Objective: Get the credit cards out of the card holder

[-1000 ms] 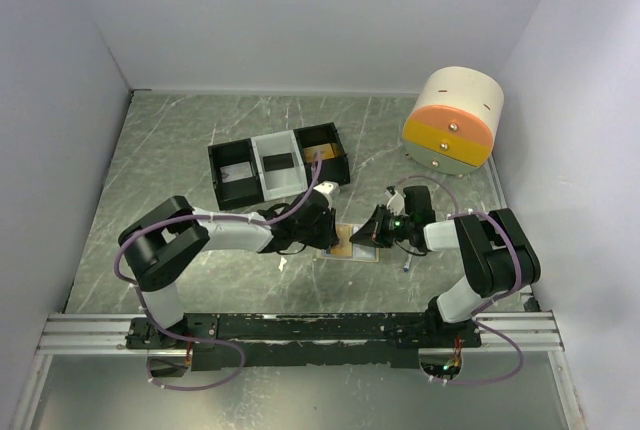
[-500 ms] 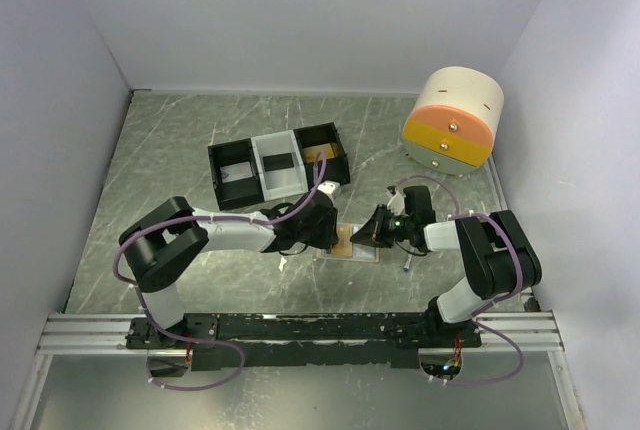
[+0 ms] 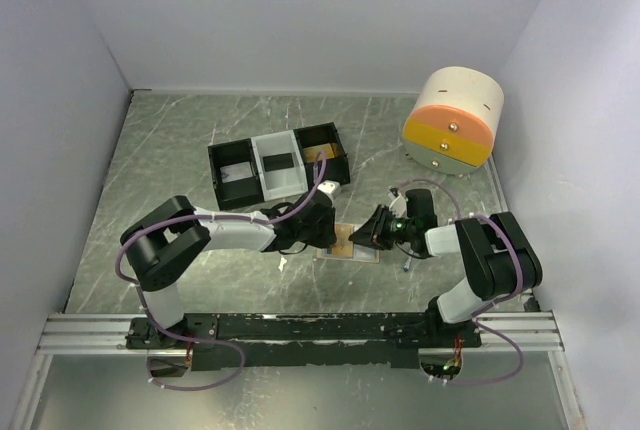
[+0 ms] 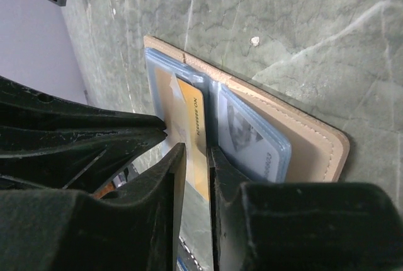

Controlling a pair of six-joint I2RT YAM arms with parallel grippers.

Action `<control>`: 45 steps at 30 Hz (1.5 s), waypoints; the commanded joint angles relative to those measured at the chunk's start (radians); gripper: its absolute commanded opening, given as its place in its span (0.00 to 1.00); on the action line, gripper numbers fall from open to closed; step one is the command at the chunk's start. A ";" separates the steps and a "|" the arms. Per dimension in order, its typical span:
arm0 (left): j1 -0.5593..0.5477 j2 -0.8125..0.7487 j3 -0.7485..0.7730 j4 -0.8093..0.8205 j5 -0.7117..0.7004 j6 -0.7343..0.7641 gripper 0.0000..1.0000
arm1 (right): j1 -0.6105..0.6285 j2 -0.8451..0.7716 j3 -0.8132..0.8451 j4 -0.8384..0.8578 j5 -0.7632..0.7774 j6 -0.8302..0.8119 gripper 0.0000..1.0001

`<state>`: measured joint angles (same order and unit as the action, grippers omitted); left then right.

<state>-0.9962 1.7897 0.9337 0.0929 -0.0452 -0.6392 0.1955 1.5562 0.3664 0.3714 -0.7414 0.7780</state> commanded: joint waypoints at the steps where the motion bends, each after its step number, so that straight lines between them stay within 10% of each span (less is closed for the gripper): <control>1: -0.011 0.041 -0.043 -0.065 0.028 0.006 0.22 | 0.000 0.015 -0.041 0.119 -0.050 0.067 0.22; 7: -0.012 0.042 -0.047 -0.058 0.035 0.002 0.22 | 0.008 0.047 -0.024 0.126 -0.076 0.046 0.21; 13: -0.013 0.042 -0.038 -0.087 0.013 0.005 0.22 | 0.002 -0.006 -0.004 0.034 -0.007 0.013 0.00; 21: -0.013 0.046 -0.048 -0.100 -0.008 -0.010 0.21 | -0.122 -0.059 0.028 -0.173 0.038 -0.117 0.00; 45: -0.018 0.061 -0.016 -0.093 0.018 0.011 0.23 | -0.045 0.026 -0.008 0.052 -0.088 -0.016 0.20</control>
<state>-1.0016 1.8050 0.9417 0.1070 -0.0330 -0.6498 0.1268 1.5585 0.3641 0.3714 -0.8310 0.7376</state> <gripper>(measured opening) 0.228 0.190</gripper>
